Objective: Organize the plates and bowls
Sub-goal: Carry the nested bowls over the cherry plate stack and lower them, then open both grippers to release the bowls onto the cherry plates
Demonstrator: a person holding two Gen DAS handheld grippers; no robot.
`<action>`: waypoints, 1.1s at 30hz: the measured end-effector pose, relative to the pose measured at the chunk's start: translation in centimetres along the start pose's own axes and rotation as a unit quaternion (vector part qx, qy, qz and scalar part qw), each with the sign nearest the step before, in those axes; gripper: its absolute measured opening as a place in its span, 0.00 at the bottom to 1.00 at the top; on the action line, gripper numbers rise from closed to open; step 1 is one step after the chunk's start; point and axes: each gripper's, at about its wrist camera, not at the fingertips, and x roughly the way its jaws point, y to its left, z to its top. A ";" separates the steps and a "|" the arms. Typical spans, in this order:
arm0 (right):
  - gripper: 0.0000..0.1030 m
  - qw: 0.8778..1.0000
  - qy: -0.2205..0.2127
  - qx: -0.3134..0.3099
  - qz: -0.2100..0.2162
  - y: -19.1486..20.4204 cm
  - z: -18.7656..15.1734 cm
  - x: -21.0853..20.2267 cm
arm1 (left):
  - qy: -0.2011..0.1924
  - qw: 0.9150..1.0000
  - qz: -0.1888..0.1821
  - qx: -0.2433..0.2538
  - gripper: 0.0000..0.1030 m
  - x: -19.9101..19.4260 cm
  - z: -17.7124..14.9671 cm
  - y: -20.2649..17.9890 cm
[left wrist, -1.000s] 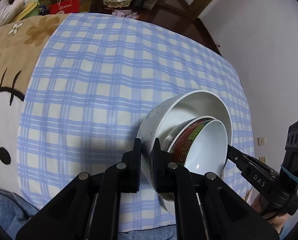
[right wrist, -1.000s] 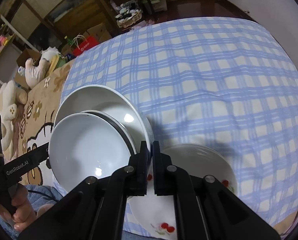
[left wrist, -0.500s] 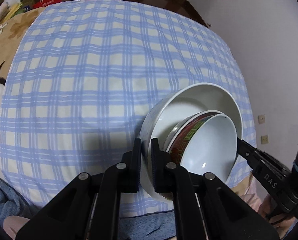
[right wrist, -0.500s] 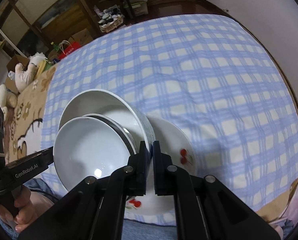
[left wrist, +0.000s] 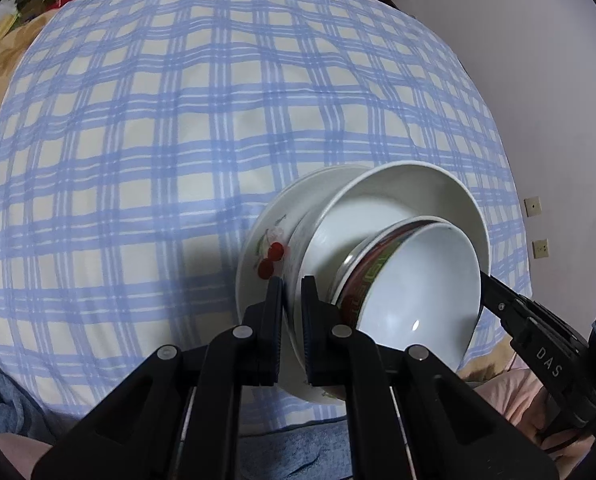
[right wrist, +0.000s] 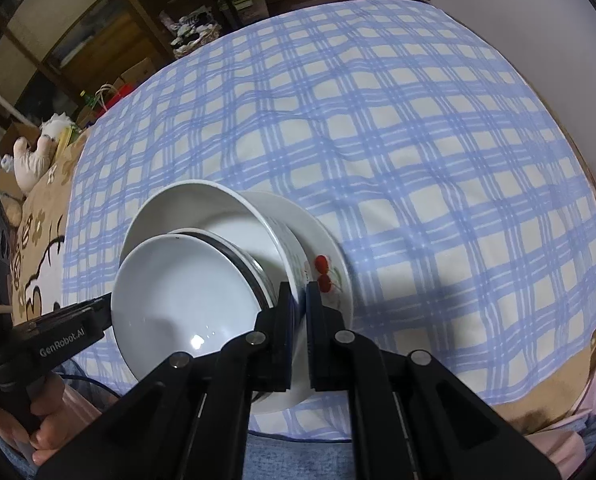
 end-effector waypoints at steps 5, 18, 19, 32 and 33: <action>0.07 1.000 -0.007 0.018 0.008 -1.0 0.1 0.4 | 0.003 1.000 0.000 0.005 0.07 1.0 0.6 -0.5; 0.07 0.999 -0.025 0.025 0.009 -1.2 0.3 0.6 | -0.012 1.000 0.007 0.014 0.07 1.5 1.1 -1.0; 0.07 0.999 -0.025 0.025 0.009 -1.1 0.3 0.6 | -0.011 1.000 0.004 0.012 0.07 1.5 1.1 -0.9; 0.07 0.999 -0.019 0.010 0.035 -1.6 -0.6 0.9 | -0.035 0.999 0.003 0.025 0.11 0.9 0.6 -0.3; 0.07 0.999 -0.017 0.007 0.034 -1.5 -0.7 0.9 | -0.042 0.999 0.011 0.028 0.11 0.6 0.5 -0.3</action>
